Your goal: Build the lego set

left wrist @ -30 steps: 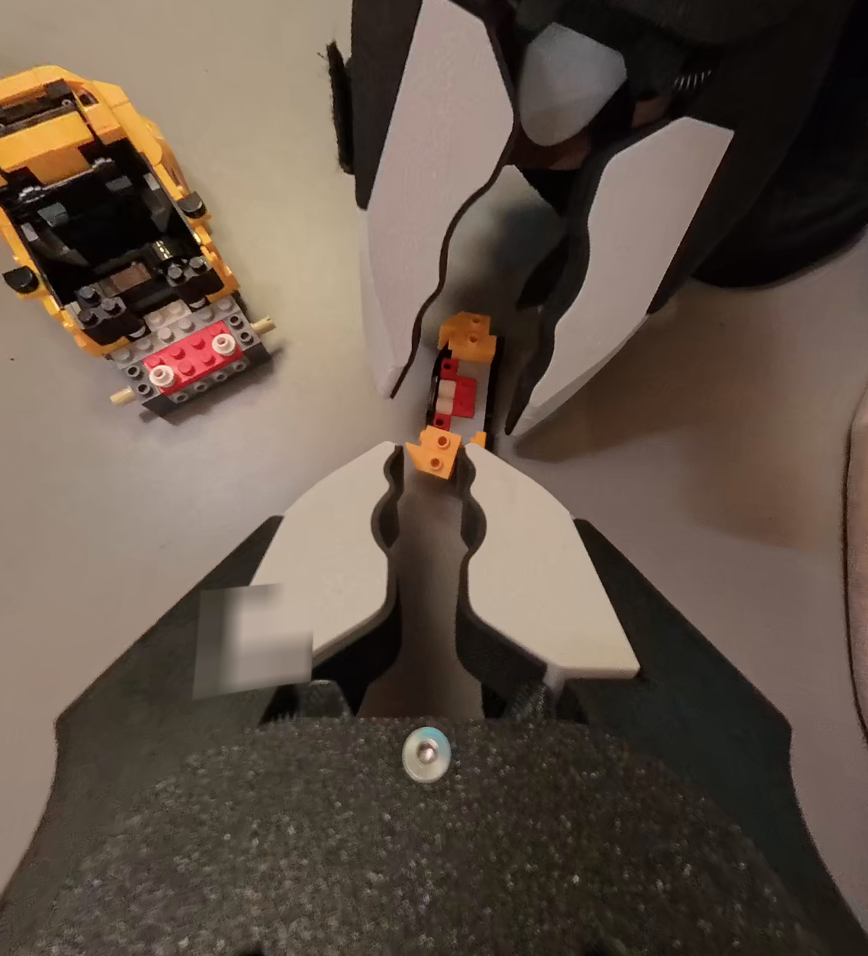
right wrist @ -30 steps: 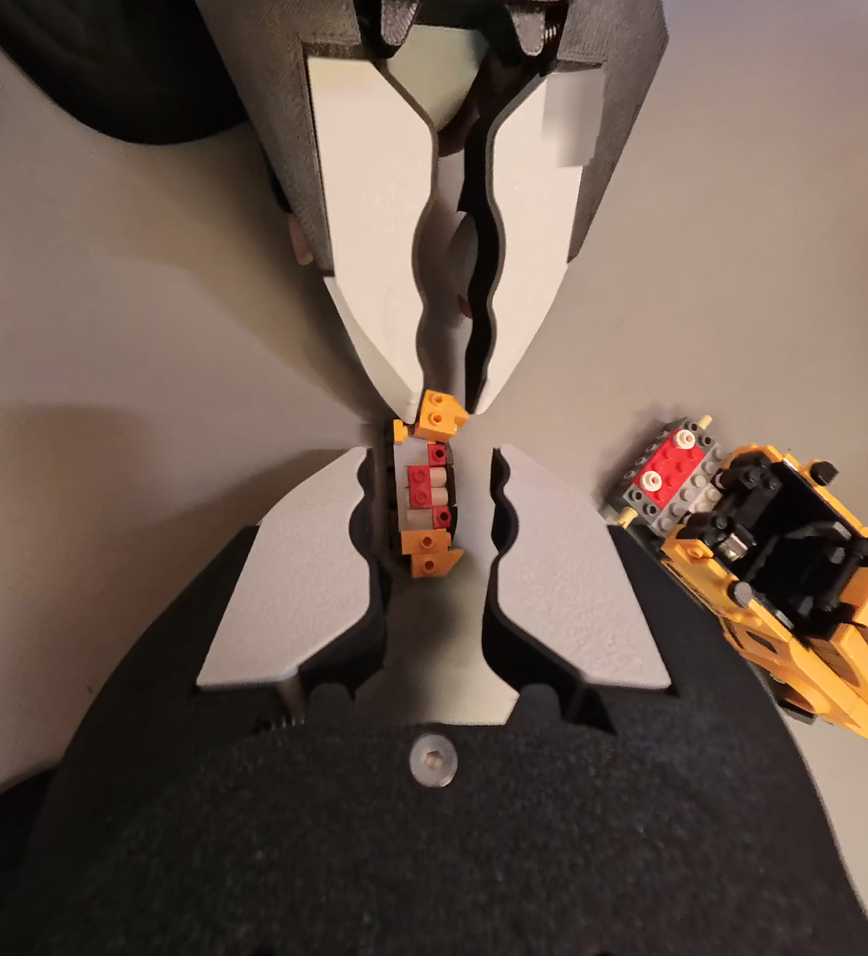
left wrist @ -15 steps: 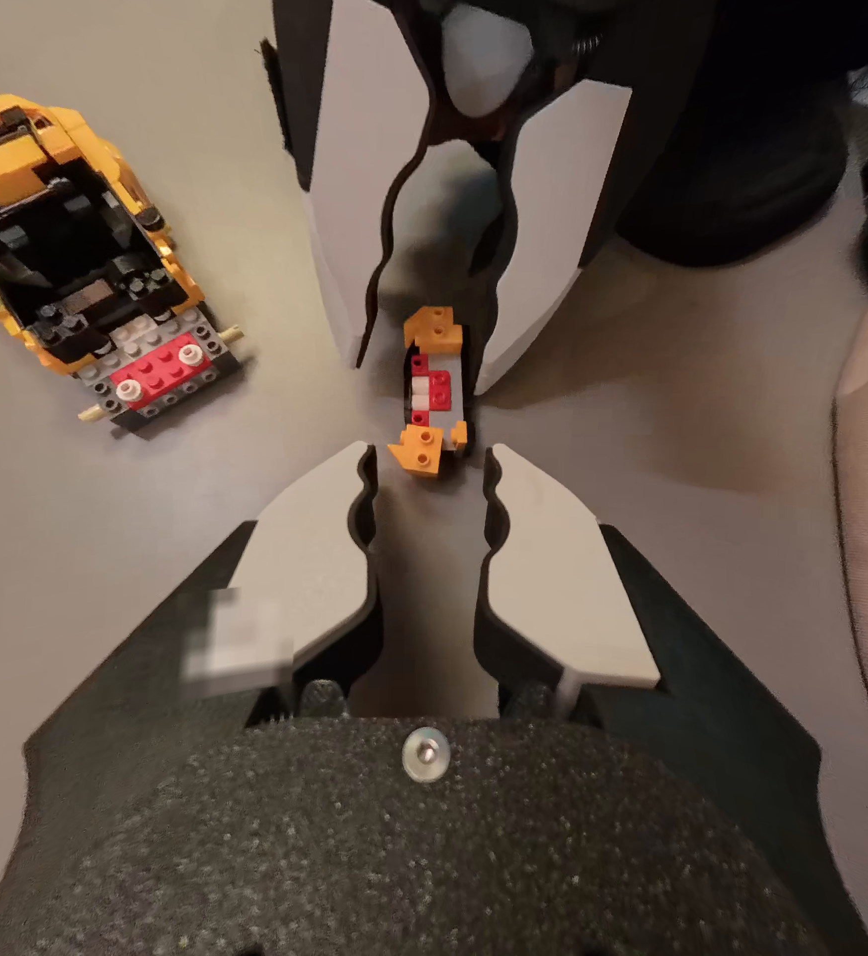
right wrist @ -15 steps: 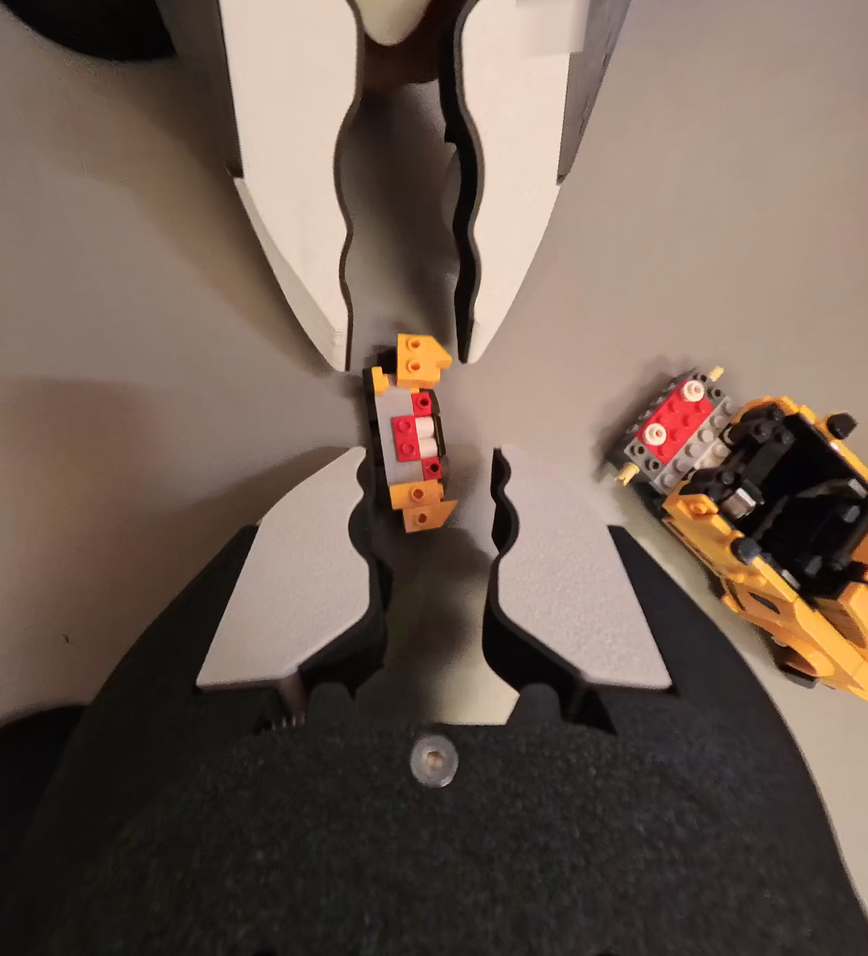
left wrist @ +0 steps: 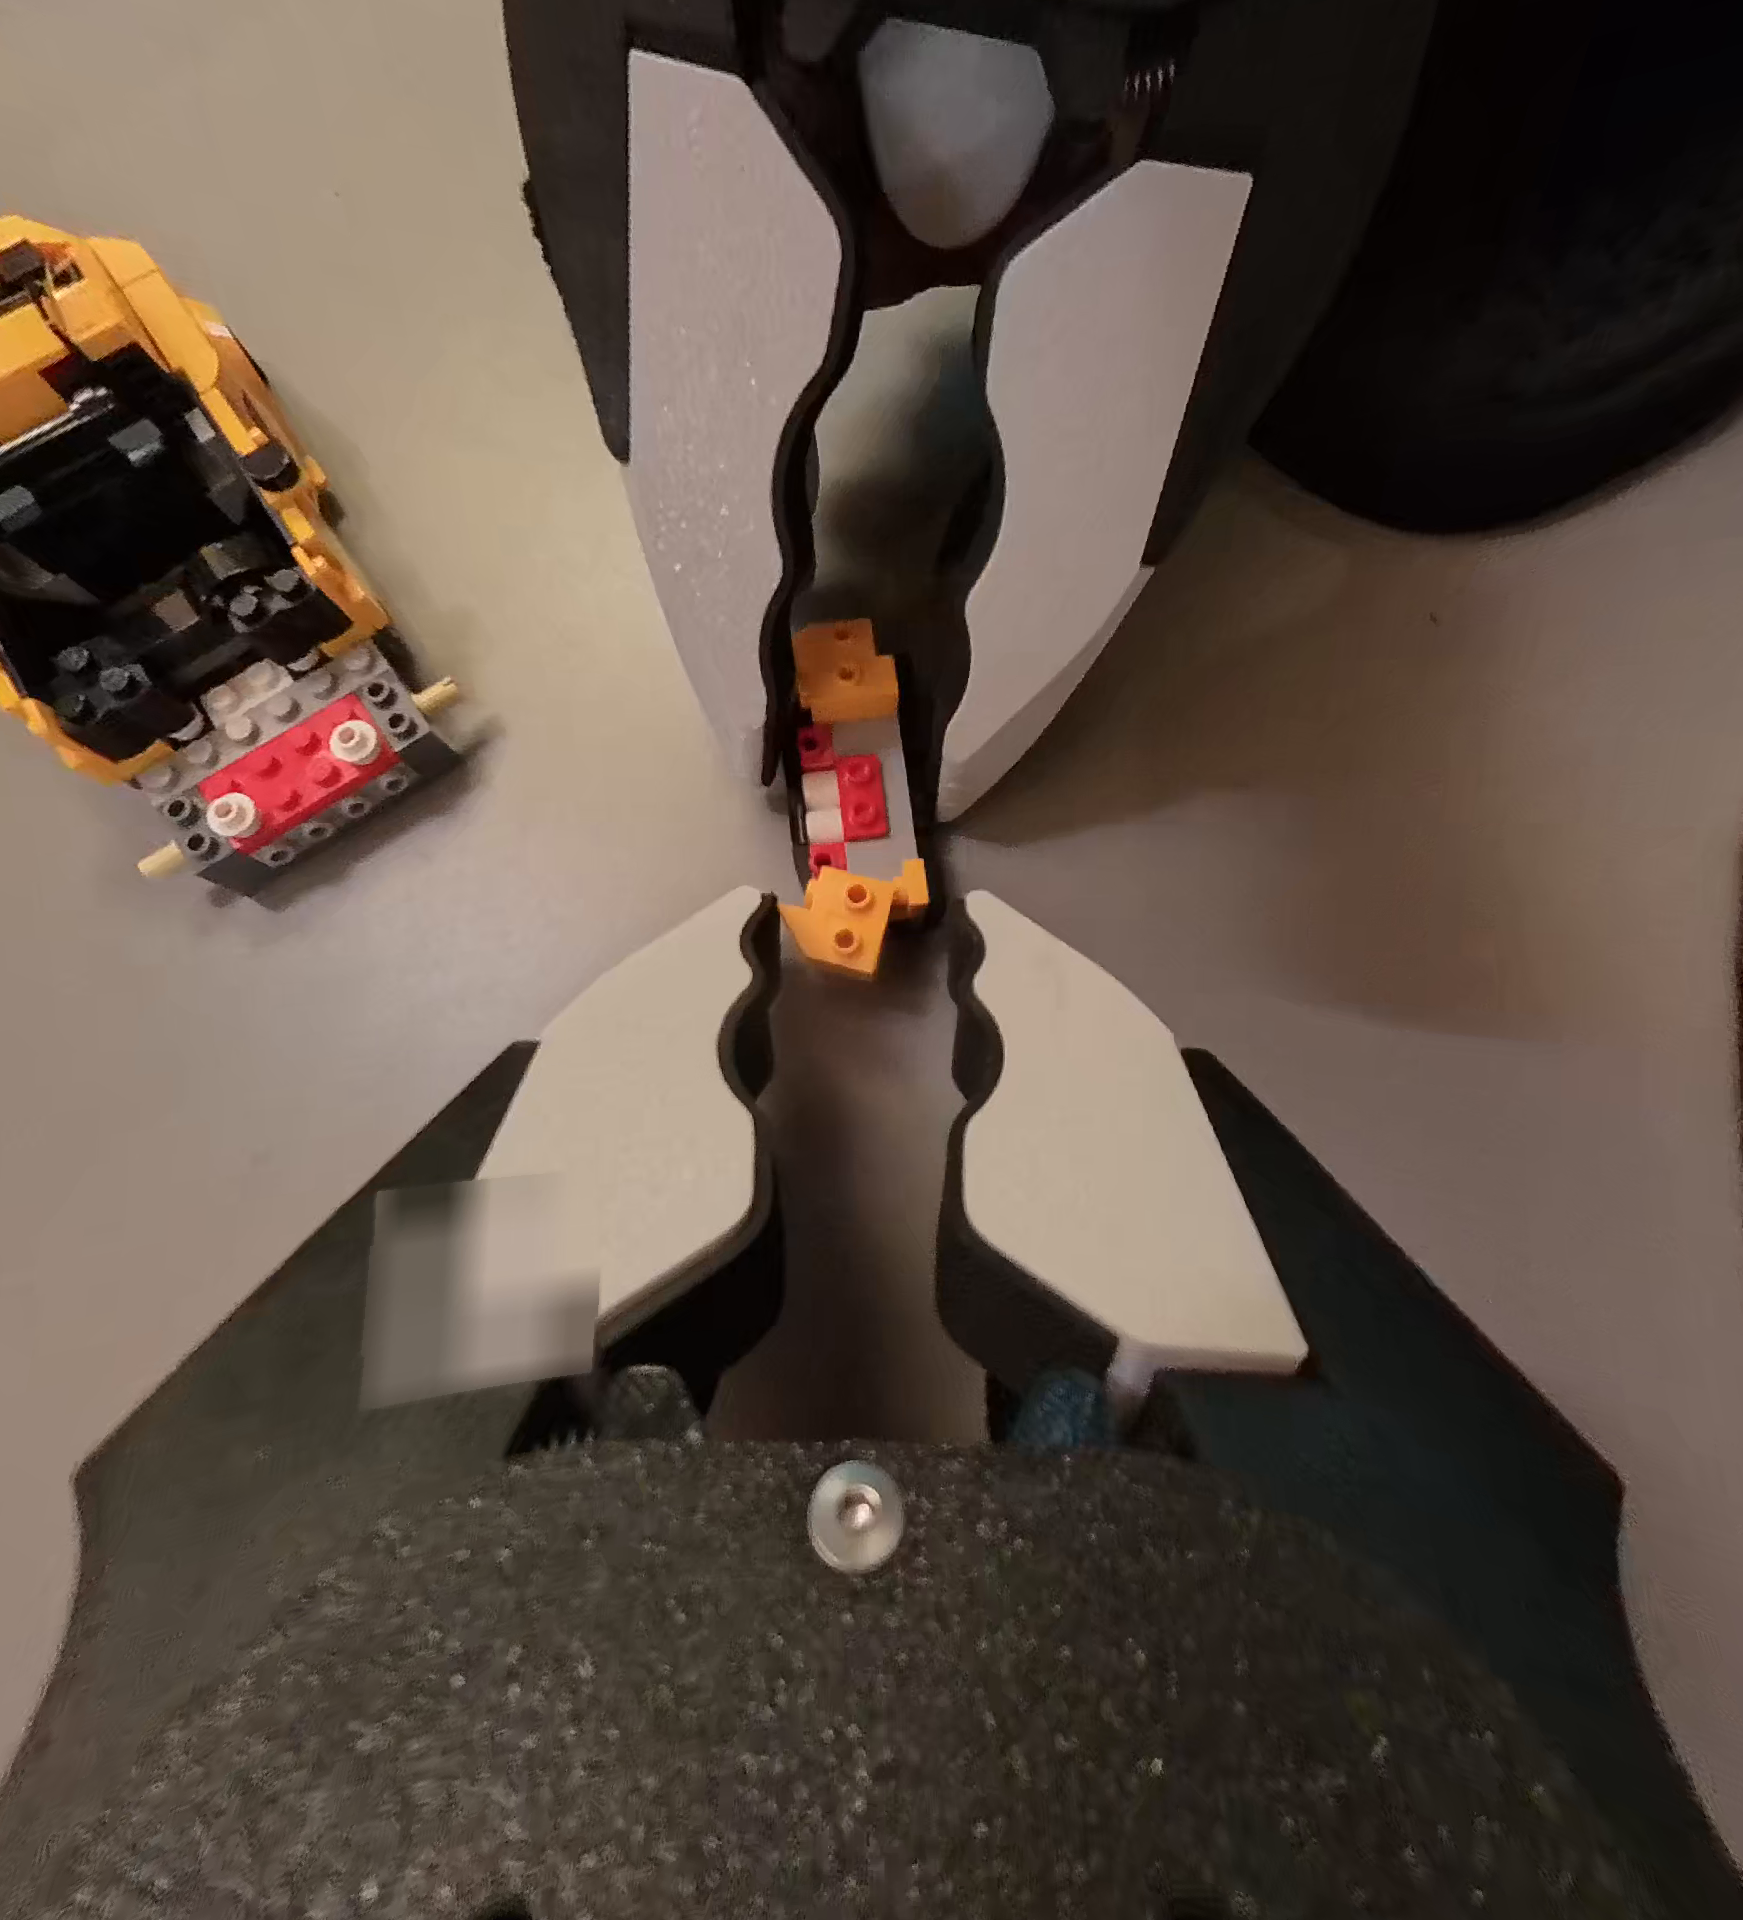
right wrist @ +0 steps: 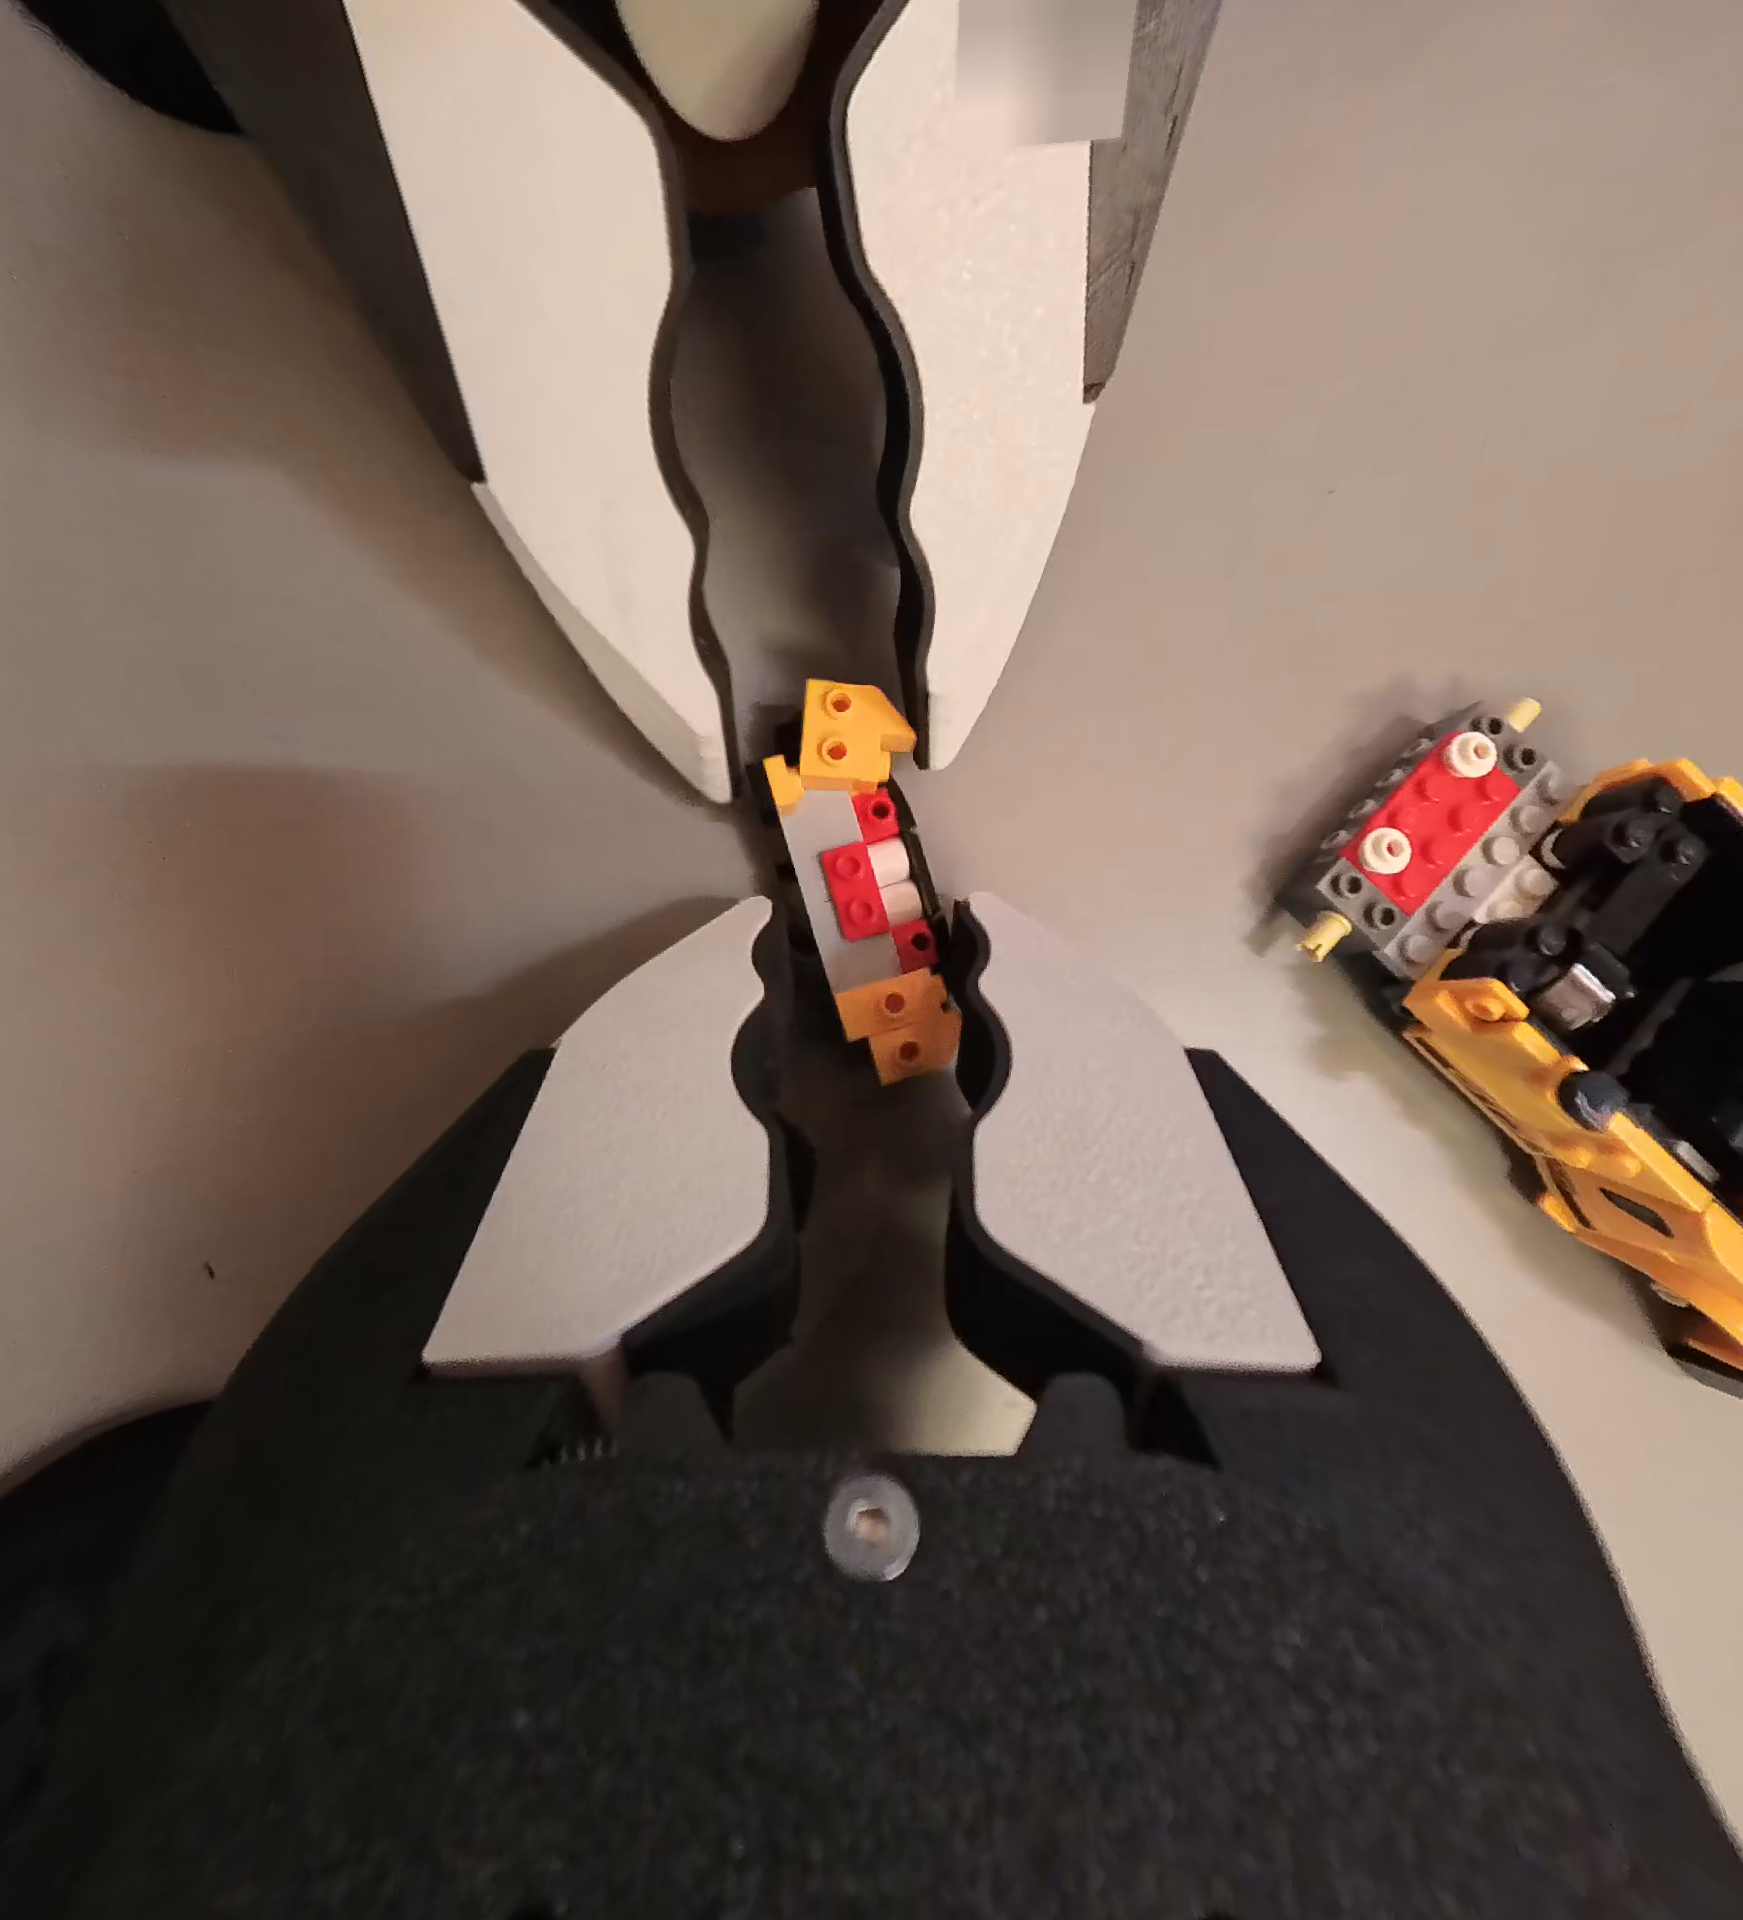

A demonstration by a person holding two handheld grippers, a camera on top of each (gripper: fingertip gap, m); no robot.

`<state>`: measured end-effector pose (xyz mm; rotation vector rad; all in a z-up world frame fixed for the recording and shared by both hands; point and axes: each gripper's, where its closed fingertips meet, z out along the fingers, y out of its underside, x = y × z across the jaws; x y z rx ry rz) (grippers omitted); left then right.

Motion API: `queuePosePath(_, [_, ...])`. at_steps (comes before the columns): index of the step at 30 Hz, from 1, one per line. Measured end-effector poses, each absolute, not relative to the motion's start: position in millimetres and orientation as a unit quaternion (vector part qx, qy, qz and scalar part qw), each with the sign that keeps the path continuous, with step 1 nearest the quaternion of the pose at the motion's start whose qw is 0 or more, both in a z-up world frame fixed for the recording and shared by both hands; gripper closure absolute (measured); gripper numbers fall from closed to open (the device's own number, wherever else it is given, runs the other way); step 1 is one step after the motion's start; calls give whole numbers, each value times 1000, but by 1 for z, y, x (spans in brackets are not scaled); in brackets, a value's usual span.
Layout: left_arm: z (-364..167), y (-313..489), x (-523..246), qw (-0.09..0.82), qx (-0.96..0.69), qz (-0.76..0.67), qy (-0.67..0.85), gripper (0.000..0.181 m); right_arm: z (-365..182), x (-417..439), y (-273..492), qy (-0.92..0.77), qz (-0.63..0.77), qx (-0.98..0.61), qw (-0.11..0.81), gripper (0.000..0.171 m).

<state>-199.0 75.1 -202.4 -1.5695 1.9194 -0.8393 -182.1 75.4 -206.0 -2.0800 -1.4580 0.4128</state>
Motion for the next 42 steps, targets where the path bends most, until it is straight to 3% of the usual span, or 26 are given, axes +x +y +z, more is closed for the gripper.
queuePosePath(8, [-195, 78, -204, 255, -578, -342, 696, 142, -206, -180, 77, -541, 154, -777, 283, 142])
queuePosePath(19, [-194, 85, -206, 268, -580, -340, 690, 170, -206, -180, 77, -538, 156, -779, 281, 142])
queuePosePath(33, [-196, 82, -205, 273, -583, -324, 693, 170, -205, -181, 77, -537, 154, -781, 280, 143])
queuePosePath(42, [-197, 83, -207, 269, -581, -330, 694, 156, -197, -181, 76, -538, 168, -771, 296, 139])
